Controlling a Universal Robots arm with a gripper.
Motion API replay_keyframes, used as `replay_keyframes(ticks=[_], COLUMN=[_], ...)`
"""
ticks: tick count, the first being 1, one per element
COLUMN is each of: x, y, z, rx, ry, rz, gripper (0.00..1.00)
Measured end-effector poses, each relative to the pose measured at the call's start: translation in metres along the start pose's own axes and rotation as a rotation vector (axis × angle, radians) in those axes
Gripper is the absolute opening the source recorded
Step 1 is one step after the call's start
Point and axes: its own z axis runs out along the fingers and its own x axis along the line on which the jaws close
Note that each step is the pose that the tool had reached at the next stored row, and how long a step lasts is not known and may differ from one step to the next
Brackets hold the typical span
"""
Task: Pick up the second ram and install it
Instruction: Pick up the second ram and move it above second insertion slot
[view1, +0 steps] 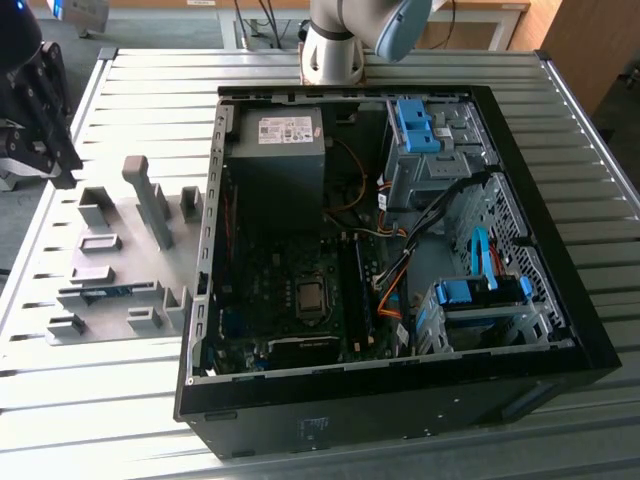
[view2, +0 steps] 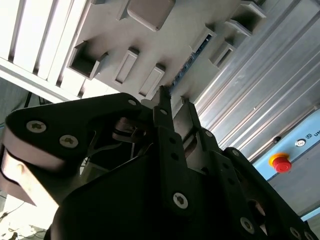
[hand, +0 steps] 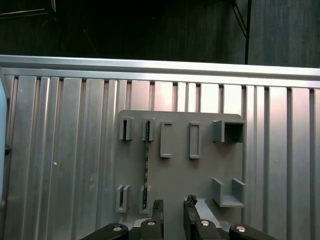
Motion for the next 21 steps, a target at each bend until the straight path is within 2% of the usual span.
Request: replay_keyframes(ticks=[1, 21], x=[0.0000, 0.0001], y=[0.0000, -0.0001], z=[0.0003, 0.0023], rx=[0.0000, 0.0000], ry=[0.0000, 0.0003], rz=[0.000, 0.000], gripper=[0.32, 0.32])
